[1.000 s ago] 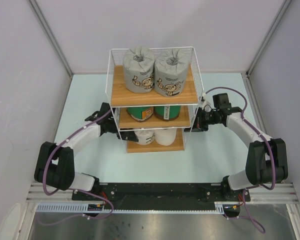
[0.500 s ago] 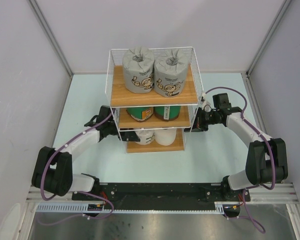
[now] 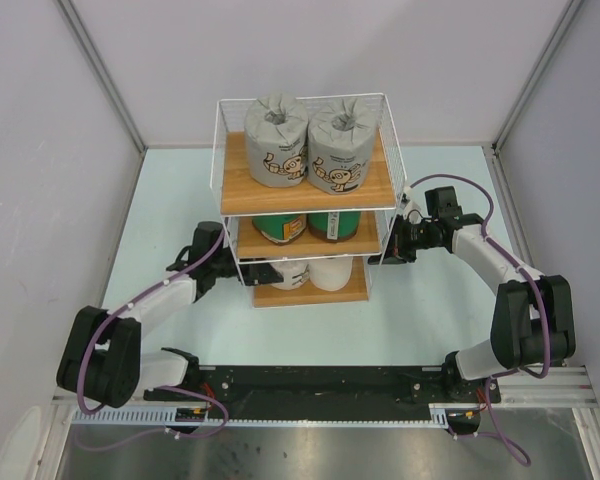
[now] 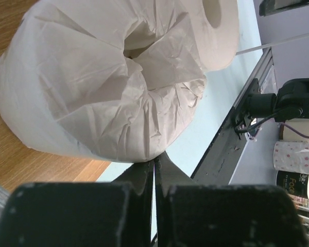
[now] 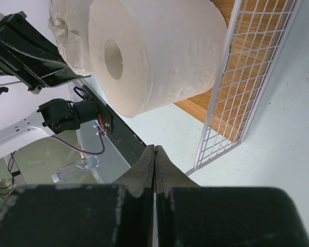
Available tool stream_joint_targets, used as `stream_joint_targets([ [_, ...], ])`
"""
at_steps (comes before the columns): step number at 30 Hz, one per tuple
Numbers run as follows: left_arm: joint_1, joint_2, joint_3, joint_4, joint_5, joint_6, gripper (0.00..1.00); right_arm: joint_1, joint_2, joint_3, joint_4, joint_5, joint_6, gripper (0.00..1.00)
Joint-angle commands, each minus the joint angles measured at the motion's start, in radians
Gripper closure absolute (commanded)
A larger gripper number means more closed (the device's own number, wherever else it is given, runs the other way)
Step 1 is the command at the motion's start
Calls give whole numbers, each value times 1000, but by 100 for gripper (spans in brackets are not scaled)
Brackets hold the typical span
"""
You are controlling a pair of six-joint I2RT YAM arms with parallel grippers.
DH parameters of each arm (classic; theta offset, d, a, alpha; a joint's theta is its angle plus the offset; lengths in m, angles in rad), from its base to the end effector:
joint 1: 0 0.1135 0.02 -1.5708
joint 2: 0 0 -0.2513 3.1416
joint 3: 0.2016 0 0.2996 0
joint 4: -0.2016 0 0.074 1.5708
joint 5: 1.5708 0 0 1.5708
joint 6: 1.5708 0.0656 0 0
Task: Place and organize the paper towels onto the shelf
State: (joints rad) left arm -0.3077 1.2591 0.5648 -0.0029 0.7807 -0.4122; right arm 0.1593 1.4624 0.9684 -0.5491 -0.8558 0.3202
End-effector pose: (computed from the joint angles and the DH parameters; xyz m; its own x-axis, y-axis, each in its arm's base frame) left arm 0.2713 -0.1347 0.1335 -0.8529 -0.0276 -0.5214 0.4231 0.5485 -0.7212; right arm 0.3265 0.1026 0.1759 -0.9606 0.0547 -0.2726 -0.1865 0.6003 0.7777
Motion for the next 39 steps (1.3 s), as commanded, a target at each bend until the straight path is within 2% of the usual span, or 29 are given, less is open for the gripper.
stream_joint_targets([
  [1, 1, -38, -32, 139, 9, -75, 100, -1, 3, 4, 8, -25, -10, 100],
  [10, 65, -58, -106, 282, 8, -209, 100, -1, -4, 4, 1, -17, -15, 100],
  [14, 134, -87, -149, 414, 49, -296, 100, -1, -1, 4, 0, -15, -15, 100],
  [18, 171, -110, -148, 466, 97, -344, 100, -1, 1, 4, 2, -15, -15, 100],
  [27, 193, -165, -144, 429, 134, -341, 100, -1, 1, 4, 2, -8, -15, 100],
  [33, 260, -253, -172, 382, 127, -336, 100, -3, 1, 4, 1, -5, -13, 100],
  [39, 332, -233, -175, 448, 74, -407, 100, -4, -4, 4, -2, -2, -13, 100],
])
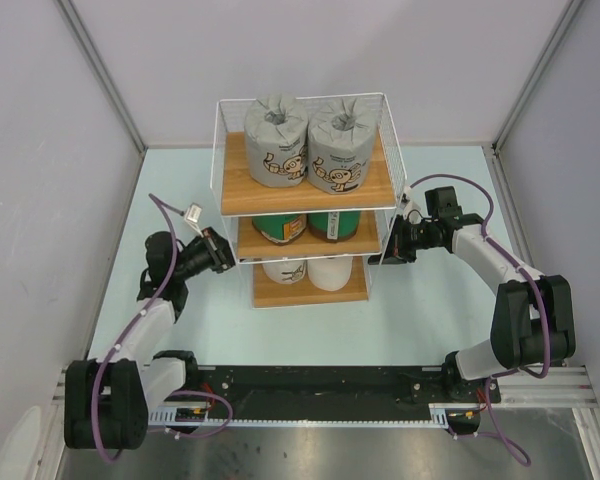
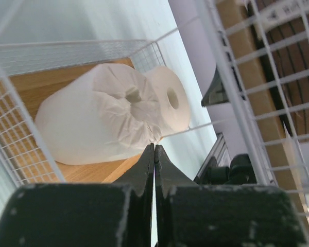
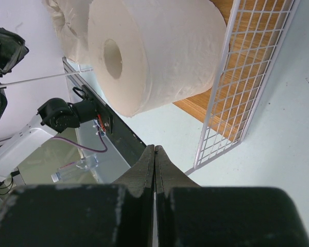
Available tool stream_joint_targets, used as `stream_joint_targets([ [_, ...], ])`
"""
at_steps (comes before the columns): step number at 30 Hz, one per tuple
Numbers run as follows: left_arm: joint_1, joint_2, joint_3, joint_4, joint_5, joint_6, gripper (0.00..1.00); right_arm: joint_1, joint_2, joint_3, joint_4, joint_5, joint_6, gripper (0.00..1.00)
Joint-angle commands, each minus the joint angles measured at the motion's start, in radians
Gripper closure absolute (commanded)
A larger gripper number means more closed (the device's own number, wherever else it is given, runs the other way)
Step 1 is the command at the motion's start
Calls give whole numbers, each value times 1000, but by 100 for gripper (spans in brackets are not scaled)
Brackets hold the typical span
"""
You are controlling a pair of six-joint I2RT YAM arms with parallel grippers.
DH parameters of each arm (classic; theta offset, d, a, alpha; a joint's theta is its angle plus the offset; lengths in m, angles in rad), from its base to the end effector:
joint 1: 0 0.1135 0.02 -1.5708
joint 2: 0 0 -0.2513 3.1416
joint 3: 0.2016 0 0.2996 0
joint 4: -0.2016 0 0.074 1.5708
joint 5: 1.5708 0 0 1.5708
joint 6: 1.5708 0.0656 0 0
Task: Place and organize the paper towels onto the shelf
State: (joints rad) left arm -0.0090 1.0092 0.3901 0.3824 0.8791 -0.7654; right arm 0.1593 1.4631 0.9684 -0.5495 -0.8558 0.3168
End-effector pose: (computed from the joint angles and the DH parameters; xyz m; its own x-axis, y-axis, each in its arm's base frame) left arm 0.2722 -0.0530 0.1776 -0.6918 -0.4357 -0.5759 0.3816 0.4565 -0.8037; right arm 0.3265 0.1026 0.1756 -0.9602 0.0526 -0.2742 -0.1890 0.6006 0.7769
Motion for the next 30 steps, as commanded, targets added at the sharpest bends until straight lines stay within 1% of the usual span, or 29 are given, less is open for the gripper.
stream_joint_targets([
  [1, 32, 34, 9, 67, -35, -54, 100, -3, -3, 4, -1, -2, -9, 100],
  [4, 34, 100, 44, 88, -66, -67, 100, -3, -4, 4, -1, 0, -10, 100],
  [9, 35, 202, 88, 197, -98, -123, 100, -1, -10, 4, -10, 6, -12, 100],
  [13, 34, 317, 131, 269, -100, -152, 100, -4, -14, 4, -12, 6, -12, 100],
  [15, 34, 350, 159, 279, -103, -158, 100, -4, -15, 6, -10, 8, -12, 100],
  [18, 27, 400, 197, 274, -112, -147, 100, -4, -15, 6, -12, 12, -9, 100],
  [22, 17, 439, 239, 198, -153, -82, 100, -4, -12, 4, -12, 17, -7, 100],
  [24, -34, 453, 257, 167, -172, -61, 100, -3, -12, 4, -13, 23, -10, 100],
  [30, -101, 473, 265, 118, -232, -22, 100, -6, -12, 4, -13, 29, -12, 100],
])
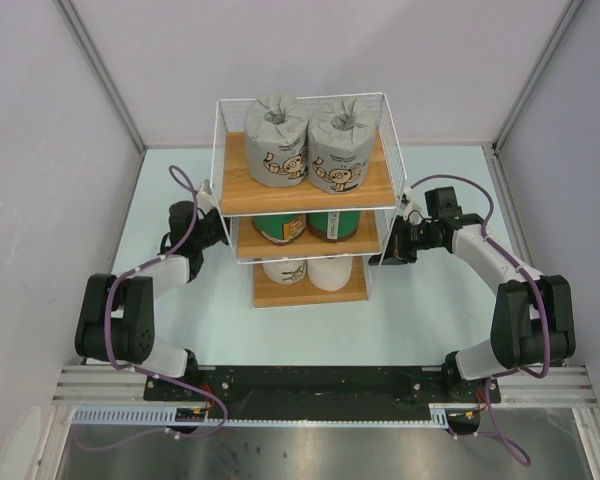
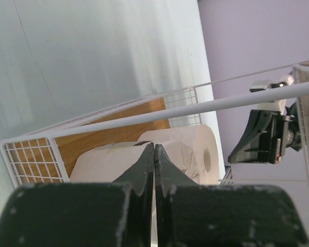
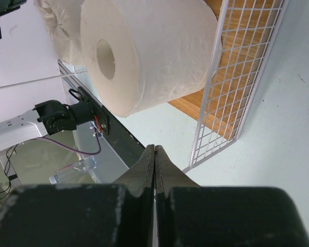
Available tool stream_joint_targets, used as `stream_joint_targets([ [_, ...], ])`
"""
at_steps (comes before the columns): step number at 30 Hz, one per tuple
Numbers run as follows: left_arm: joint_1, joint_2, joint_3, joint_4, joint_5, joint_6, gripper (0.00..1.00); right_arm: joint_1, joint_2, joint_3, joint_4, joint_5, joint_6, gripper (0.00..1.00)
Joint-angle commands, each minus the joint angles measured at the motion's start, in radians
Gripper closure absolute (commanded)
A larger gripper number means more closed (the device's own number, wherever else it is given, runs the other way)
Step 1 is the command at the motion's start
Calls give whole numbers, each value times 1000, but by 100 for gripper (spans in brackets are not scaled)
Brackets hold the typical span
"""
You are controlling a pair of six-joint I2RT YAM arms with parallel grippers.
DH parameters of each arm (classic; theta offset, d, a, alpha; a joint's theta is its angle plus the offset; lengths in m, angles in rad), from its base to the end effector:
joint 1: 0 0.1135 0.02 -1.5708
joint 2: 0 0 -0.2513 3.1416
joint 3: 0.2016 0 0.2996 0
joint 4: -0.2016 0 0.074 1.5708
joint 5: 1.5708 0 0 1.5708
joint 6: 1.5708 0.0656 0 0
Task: Place and organize the paper towels onto the shelf
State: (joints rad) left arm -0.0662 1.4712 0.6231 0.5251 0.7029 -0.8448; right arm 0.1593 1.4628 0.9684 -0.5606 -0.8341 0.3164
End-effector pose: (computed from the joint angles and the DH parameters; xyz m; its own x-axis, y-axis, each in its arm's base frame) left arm 0.3482 -0.0656 0.1437 -0.7054 -0.5251 -0.4761 0.2027 0.4942 -0.8454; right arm 0.3260 0.1016 0.1741 -0.9616 0.0572 -0.2683 -0.1768 0.6183 0.7658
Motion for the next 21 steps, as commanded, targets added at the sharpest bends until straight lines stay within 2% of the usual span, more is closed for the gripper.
stream_joint_targets([
  [1, -52, 14, 32, -31, -63, 70, 100, -4, -10, 6, -4, 7, -11, 100],
  [7, -87, -8, 9, -79, -115, 104, 100, -6, -9, 6, -2, 9, -11, 100],
  [21, -99, -92, -89, -86, -115, 113, 100, -4, -1, 4, 4, 7, -8, 100],
])
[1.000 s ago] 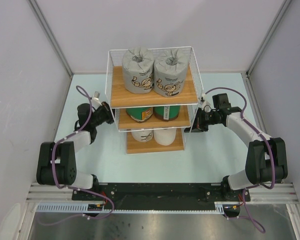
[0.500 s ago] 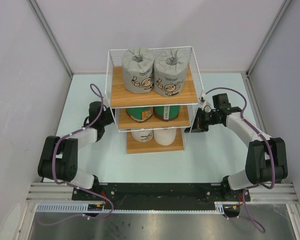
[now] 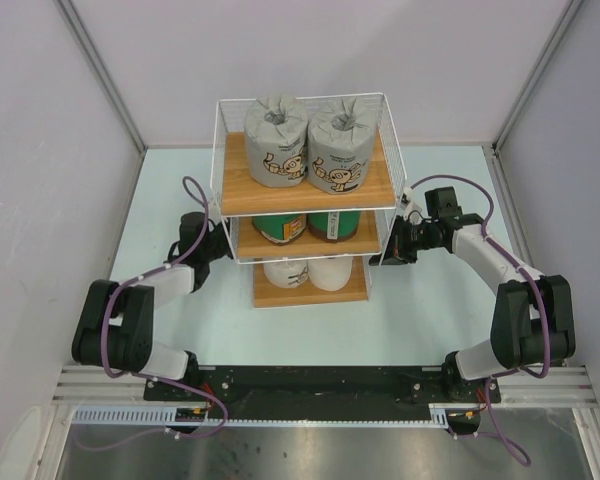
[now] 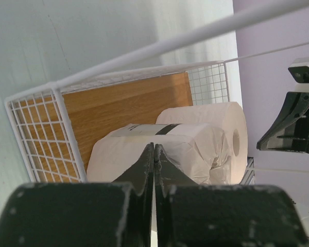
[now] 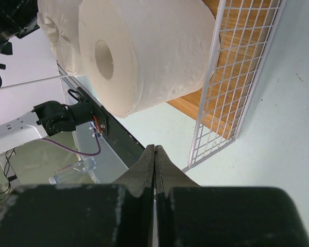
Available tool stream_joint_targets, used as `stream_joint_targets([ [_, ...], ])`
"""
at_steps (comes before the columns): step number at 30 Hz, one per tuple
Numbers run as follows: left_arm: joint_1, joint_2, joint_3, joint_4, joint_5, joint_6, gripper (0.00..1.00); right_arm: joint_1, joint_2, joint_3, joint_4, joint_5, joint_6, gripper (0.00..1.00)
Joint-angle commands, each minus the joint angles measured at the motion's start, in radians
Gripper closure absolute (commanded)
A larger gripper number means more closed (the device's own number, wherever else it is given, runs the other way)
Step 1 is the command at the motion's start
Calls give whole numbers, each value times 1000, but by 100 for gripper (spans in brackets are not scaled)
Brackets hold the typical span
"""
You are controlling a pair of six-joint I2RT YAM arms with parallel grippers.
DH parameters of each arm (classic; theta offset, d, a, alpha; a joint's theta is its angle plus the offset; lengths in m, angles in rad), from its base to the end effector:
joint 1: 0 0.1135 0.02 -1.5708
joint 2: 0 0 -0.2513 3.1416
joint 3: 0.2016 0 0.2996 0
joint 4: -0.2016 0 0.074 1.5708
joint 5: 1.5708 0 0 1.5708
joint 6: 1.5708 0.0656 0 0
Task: Place and organize the paper towels onto the shelf
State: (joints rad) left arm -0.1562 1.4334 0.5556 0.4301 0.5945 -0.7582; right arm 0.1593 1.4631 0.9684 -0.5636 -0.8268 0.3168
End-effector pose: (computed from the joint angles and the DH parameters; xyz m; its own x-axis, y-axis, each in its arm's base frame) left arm 0.3252 -0.0884 0.1194 -0.7421 -0.4598 -0.4878 0.1617 0.5835 -0.7959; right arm 0.3259 0.1013 0.1736 -0.9621 0.0591 -0.2662 -0.1725 0.6241 0.7621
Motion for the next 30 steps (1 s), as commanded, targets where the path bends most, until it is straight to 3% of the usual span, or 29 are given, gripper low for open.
stream_joint_targets([
  [1, -9, -57, -23, 3, -9, 26, 100, -6, -1, 4, 8, 0, -7, 100],
  [9, 32, -94, 61, -120, -19, 25, 100, -20, -44, 4, 19, 37, 18, 100],
  [18, 144, -312, 64, -333, -68, 62, 100, -107, -158, 4, 54, 138, 82, 100],
  [21, 152, -413, 87, -469, -178, 109, 96, -121, -205, 6, 68, 228, 113, 100],
  [25, 185, -537, 124, -690, -332, 158, 91, -132, -277, 4, 74, 398, 123, 81],
  [26, 190, -559, 138, -718, -363, 166, 89, -132, -290, 4, 76, 422, 125, 69],
  [29, 193, -651, 159, -793, -419, 200, 66, -136, -349, 4, 70, 514, 127, 47],
  [30, 193, -669, 167, -813, -435, 215, 47, -136, -366, 4, 67, 535, 128, 43],
])
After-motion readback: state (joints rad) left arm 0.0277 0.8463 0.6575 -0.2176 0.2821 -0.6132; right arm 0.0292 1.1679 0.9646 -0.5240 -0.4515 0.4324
